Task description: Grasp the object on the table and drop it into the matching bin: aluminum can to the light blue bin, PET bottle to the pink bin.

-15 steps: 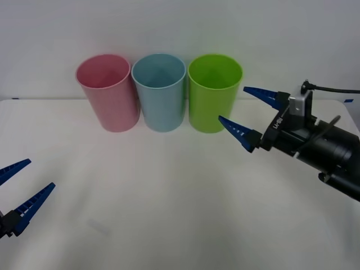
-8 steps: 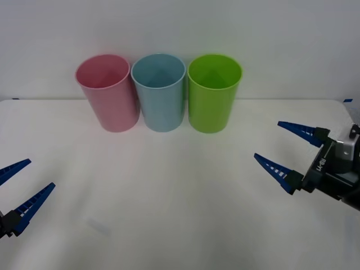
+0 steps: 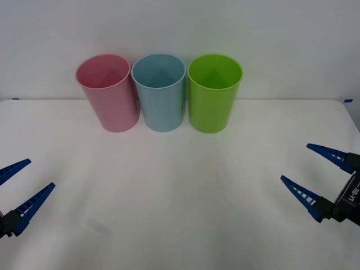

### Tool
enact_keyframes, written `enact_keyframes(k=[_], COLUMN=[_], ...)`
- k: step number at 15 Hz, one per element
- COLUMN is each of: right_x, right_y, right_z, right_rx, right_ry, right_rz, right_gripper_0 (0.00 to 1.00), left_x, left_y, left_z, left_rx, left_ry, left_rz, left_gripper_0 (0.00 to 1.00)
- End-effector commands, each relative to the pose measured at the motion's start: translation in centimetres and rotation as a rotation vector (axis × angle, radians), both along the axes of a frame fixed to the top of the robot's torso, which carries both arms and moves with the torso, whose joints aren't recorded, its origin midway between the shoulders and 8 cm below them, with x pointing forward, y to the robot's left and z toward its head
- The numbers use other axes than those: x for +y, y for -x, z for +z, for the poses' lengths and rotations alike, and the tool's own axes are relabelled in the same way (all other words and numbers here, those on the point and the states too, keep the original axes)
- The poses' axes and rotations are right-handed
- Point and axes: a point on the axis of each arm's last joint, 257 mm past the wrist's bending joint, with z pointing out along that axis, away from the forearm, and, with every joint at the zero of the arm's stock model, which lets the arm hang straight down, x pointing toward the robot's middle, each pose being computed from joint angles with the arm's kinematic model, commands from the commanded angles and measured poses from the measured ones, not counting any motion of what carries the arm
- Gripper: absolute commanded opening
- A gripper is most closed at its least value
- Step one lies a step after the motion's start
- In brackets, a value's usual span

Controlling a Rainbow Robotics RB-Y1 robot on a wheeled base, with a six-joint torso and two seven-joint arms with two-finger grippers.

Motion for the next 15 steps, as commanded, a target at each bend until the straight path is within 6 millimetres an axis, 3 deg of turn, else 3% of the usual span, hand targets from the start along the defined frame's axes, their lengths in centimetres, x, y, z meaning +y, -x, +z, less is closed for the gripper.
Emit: enact_keyframes(k=[1,9,15], right_x=[-1.8,-5.9,-7.8], right_y=[1.3,5.3,6.0], right_z=[-0.8,-2.4,-3.3], right_rx=[0.006,0.059,0.078], right_ry=[0.010,0.022,0.012], right_rz=[-0.042,-0.113,-0.139], right_gripper_0=[1.00,1.00,1.00], left_x=[0.0,0.0,0.0], left_y=[0.0,0.0,0.0], left_z=[0.0,0.0,0.0], left_rx=[0.000,0.000,0.000], left_ry=[0.000,0.000,0.000], left_rz=[0.000,0.000,0.000], left_gripper_0=[1.00,1.00,1.00])
